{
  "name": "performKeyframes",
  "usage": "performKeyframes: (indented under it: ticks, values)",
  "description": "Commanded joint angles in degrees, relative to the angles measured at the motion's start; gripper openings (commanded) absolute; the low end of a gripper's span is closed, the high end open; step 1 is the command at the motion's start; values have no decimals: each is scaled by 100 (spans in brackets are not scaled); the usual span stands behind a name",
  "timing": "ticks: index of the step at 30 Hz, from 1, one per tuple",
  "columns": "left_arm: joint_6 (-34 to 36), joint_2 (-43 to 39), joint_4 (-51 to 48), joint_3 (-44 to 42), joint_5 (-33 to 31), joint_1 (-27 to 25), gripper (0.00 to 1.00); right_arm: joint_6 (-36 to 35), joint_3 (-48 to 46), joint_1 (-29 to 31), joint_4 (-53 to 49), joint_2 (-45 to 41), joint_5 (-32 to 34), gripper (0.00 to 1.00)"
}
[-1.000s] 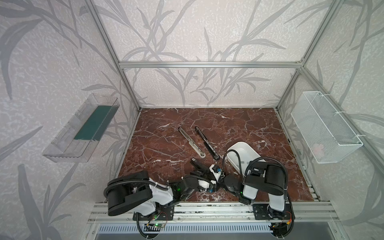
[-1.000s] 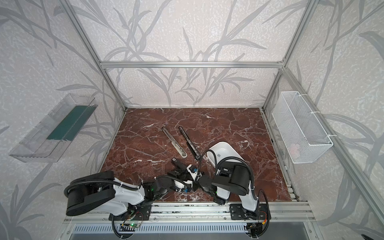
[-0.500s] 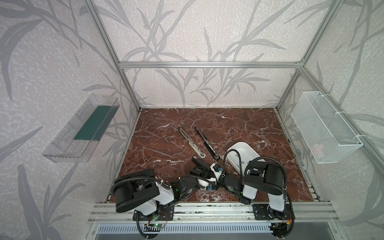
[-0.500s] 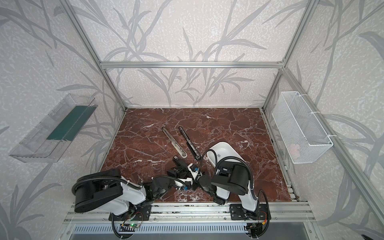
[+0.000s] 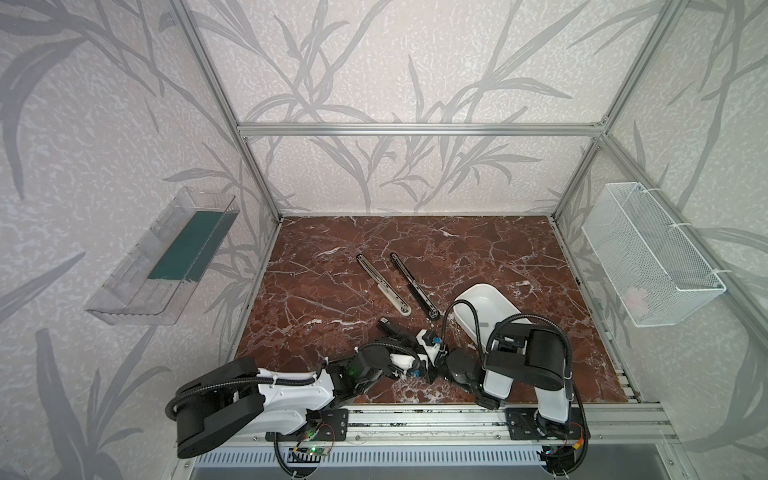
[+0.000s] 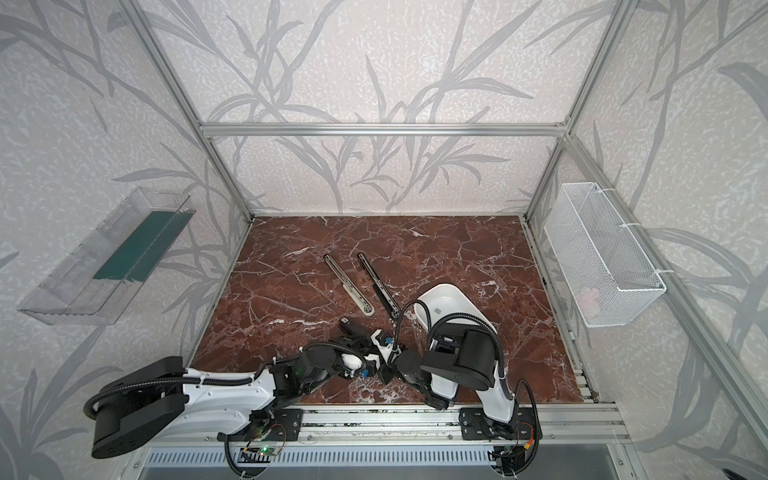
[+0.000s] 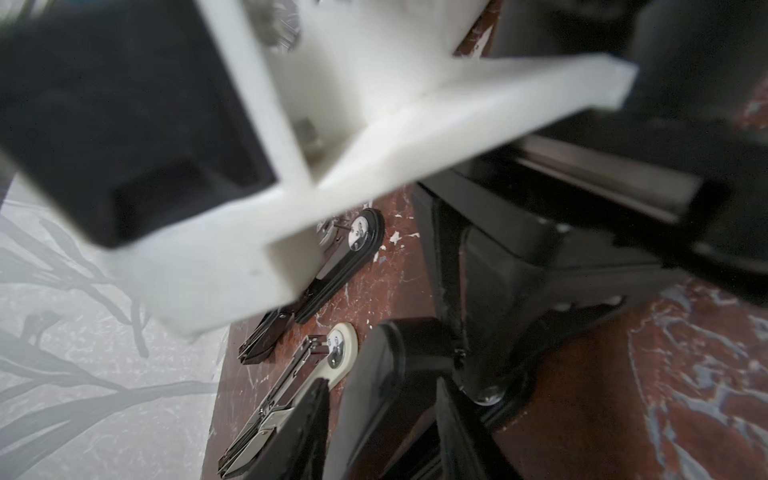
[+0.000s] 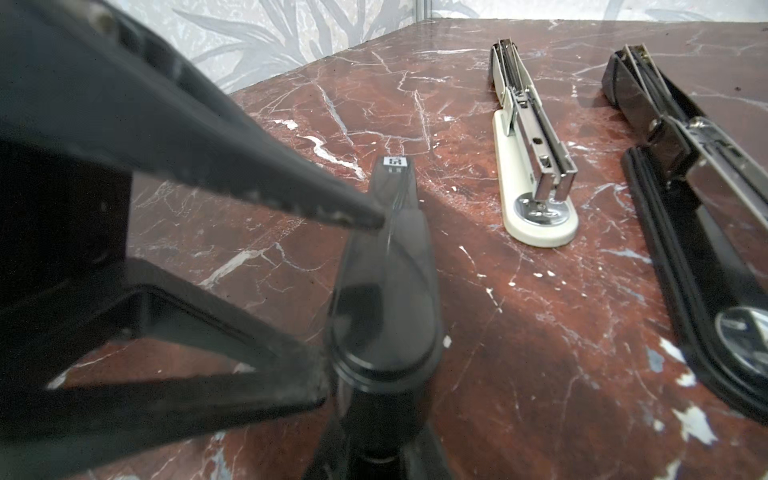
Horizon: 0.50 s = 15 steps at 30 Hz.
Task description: Load the staples into the stapler
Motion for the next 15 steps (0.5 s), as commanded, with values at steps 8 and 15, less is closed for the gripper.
performKeyframes:
  ticks: [8, 15]
  values:
    - [105, 481, 759, 184, -1, 43, 46, -5, -65, 113, -372, 31, -502, 7]
    - [64, 626, 998, 426, -261, 42, 44, 1, -39, 113, -370, 123, -547, 7]
